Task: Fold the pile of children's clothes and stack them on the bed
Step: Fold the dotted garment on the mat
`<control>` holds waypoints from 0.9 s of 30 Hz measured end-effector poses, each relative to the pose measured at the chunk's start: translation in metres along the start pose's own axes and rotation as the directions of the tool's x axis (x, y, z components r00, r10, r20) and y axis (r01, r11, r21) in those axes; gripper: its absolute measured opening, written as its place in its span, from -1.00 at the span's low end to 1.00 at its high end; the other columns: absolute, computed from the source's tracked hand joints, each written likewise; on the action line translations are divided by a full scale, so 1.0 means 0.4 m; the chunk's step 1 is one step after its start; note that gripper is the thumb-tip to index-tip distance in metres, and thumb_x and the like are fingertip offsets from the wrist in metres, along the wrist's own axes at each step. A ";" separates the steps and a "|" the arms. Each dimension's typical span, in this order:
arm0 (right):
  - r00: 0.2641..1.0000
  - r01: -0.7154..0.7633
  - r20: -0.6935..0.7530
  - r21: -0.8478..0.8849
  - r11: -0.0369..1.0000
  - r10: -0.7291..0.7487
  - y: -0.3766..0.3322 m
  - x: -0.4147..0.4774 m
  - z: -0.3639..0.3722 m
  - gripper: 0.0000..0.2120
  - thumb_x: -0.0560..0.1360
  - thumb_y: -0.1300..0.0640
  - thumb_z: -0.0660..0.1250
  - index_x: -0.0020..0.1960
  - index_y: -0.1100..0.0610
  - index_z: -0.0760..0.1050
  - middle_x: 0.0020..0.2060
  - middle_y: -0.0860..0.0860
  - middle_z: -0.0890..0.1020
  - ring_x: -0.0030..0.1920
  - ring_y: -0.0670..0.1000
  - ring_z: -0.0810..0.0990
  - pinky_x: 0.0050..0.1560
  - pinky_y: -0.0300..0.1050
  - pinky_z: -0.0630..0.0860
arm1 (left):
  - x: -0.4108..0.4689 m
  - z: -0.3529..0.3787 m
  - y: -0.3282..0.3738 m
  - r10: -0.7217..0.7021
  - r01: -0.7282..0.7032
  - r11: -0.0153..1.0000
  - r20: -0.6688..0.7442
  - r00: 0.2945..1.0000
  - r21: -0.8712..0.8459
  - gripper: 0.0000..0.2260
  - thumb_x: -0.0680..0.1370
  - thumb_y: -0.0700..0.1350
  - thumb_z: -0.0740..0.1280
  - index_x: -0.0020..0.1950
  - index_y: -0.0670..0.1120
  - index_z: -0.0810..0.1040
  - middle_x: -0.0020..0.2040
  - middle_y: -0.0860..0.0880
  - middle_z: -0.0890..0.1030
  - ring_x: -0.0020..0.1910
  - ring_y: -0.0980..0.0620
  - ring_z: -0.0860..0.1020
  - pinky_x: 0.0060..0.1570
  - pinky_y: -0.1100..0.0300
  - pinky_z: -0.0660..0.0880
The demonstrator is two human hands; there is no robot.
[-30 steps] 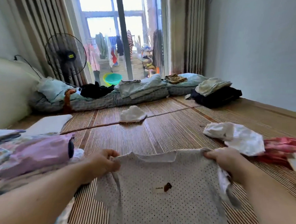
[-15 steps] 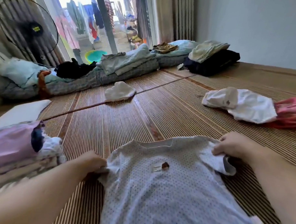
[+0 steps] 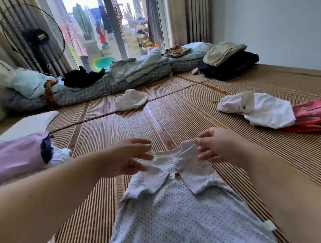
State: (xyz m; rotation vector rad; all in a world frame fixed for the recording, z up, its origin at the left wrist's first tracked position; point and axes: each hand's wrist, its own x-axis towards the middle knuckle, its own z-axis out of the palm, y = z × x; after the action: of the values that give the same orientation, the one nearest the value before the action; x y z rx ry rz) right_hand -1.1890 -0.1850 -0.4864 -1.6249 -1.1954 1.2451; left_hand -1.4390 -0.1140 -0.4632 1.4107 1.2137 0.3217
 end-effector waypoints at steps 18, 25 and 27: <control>0.975 0.083 -0.209 0.033 0.996 -0.074 0.060 0.124 0.006 -0.89 0.52 0.11 0.31 0.00 0.12 0.54 -0.02 0.16 0.64 0.04 0.19 0.62 0.10 0.24 0.56 | 0.118 -0.058 -0.028 0.033 -0.044 0.998 -0.277 0.960 -0.034 -0.67 0.48 -0.29 0.39 0.22 -0.17 0.45 0.07 -0.17 0.58 0.01 -0.10 0.57 -0.12 0.06 0.54; 0.919 0.390 0.170 -0.272 0.880 -0.355 0.055 -0.132 -0.061 -0.90 0.39 0.16 0.46 -0.16 0.12 0.55 -0.29 0.01 0.63 -0.33 -0.02 0.54 -0.27 -0.13 0.50 | -0.203 0.025 -0.158 0.343 -0.265 0.883 -0.147 0.928 0.388 -0.80 0.42 -0.29 0.45 -0.08 0.00 0.62 -0.22 0.06 0.64 -0.24 0.22 0.58 -0.22 0.39 0.49; 0.909 0.412 0.221 -0.350 0.842 -0.353 0.085 -0.217 -0.060 -0.85 0.32 0.21 0.51 -0.24 0.02 0.57 -0.26 -0.06 0.69 -0.27 -0.08 0.63 -0.18 -0.15 0.57 | -0.280 0.070 -0.230 0.376 -0.277 0.836 -0.126 0.918 0.474 -0.79 0.41 -0.24 0.49 -0.17 0.10 0.66 -0.18 0.14 0.63 -0.19 0.24 0.58 -0.17 0.40 0.47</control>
State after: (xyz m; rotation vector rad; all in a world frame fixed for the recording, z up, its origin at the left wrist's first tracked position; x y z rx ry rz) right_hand -1.1659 -0.2786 -0.4890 -1.4699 -1.8566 0.9171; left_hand -1.5074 -0.2395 -0.4998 2.0439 1.2663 0.4616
